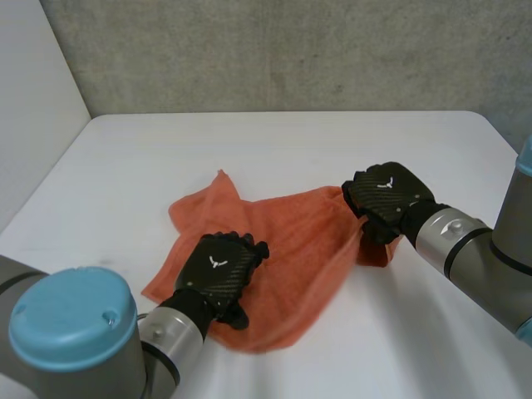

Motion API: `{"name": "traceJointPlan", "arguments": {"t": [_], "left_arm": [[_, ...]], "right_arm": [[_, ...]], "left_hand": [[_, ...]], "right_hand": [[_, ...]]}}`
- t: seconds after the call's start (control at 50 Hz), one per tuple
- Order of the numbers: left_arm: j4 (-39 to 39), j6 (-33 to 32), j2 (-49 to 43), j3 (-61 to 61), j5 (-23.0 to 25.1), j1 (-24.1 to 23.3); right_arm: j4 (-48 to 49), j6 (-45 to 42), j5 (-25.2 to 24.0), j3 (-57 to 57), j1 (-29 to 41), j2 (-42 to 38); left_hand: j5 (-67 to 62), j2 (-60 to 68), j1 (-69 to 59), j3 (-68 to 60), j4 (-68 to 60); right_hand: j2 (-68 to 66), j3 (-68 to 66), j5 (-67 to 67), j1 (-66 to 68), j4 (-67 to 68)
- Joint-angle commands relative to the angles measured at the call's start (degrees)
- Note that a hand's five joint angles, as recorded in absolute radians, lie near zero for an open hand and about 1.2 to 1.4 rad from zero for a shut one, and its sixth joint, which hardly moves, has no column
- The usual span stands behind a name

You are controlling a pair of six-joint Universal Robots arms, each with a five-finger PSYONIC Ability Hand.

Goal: Fold the laundry

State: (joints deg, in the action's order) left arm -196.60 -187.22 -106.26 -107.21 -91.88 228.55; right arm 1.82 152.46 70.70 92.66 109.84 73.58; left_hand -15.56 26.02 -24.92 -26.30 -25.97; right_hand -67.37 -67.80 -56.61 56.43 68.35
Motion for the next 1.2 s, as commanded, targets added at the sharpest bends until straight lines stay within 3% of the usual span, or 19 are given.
{"name": "traceJointPlan", "arguments": {"t": [0.02,0.14,0.36,0.52,0.62,0.66,0.82,0.96,1.08,1.2], "left_arm": [[0.61,0.01,2.45,4.12,0.47,6.63],[1.57,0.19,3.78,3.77,1.0,11.38],[7.02,-0.42,3.6,-1.24,3.45,13.67],[6.94,-9.47,3.6,-5.19,11.98,20.87],[6.85,-13.96,3.43,-7.13,14.97,23.51],[6.76,-15.36,3.25,-7.92,15.93,25.09],[5.45,-15.72,3.08,-9.07,19.36,27.47],[4.56,-15.72,2.99,-9.07,19.45,28.0],[3.07,-15.72,2.64,-9.06,19.45,28.26],[3.33,-15.81,2.9,-9.15,19.63,28.35]], "right_arm": [[0.72,-0.24,-0.39,0.06,-0.51,0.16],[0.9,2.04,1.27,-0.55,-0.77,0.16],[0.9,5.65,4.09,-1.7,-0.77,-4.14],[1.08,5.74,4.09,-1.7,-0.77,-4.49],[1.08,5.74,4.09,-1.61,-0.77,-4.41],[1.08,5.74,4.09,-1.52,-0.68,-4.5],[1.08,5.74,4.09,-1.26,-0.33,-4.67],[1.08,5.65,4.09,-1.17,-0.16,-5.37],[1.08,5.48,4.09,-1.08,-0.07,-5.55],[1.08,5.3,4.09,-1.17,-0.07,-5.81]], "left_hand": [[2.9,-3.35,2.26,3.64,3.3],[2.06,-2.51,1.42,2.8,2.46],[1.89,-2.35,1.25,2.63,2.3],[9.97,-10.42,9.32,10.7,10.37],[7.62,-8.08,6.98,8.36,8.02],[-1.76,1.31,-2.41,-1.03,-1.36],[-6.0,5.55,-6.64,-5.26,-5.6],[-8.7,8.25,-9.35,-7.97,-8.3],[-20.13,19.68,-20.78,-19.4,-19.73],[-20.48,20.03,-21.13,-19.74,-20.08]], "right_hand": [[-12.63,-12.2,-13.39,23.57,11.65],[-12.63,-12.2,-13.39,23.57,11.65],[-12.63,-12.2,-13.39,23.57,11.65],[-12.63,-12.2,-13.39,23.57,11.65],[-12.63,-12.2,-13.39,23.57,11.65],[-12.63,-12.2,-13.39,23.57,11.65],[-12.63,-12.2,-13.39,23.57,11.65],[-12.63,-12.2,-13.39,23.57,11.65],[-12.63,-12.2,-13.39,23.57,11.65],[-12.63,-12.2,-13.39,23.57,11.65]]}}
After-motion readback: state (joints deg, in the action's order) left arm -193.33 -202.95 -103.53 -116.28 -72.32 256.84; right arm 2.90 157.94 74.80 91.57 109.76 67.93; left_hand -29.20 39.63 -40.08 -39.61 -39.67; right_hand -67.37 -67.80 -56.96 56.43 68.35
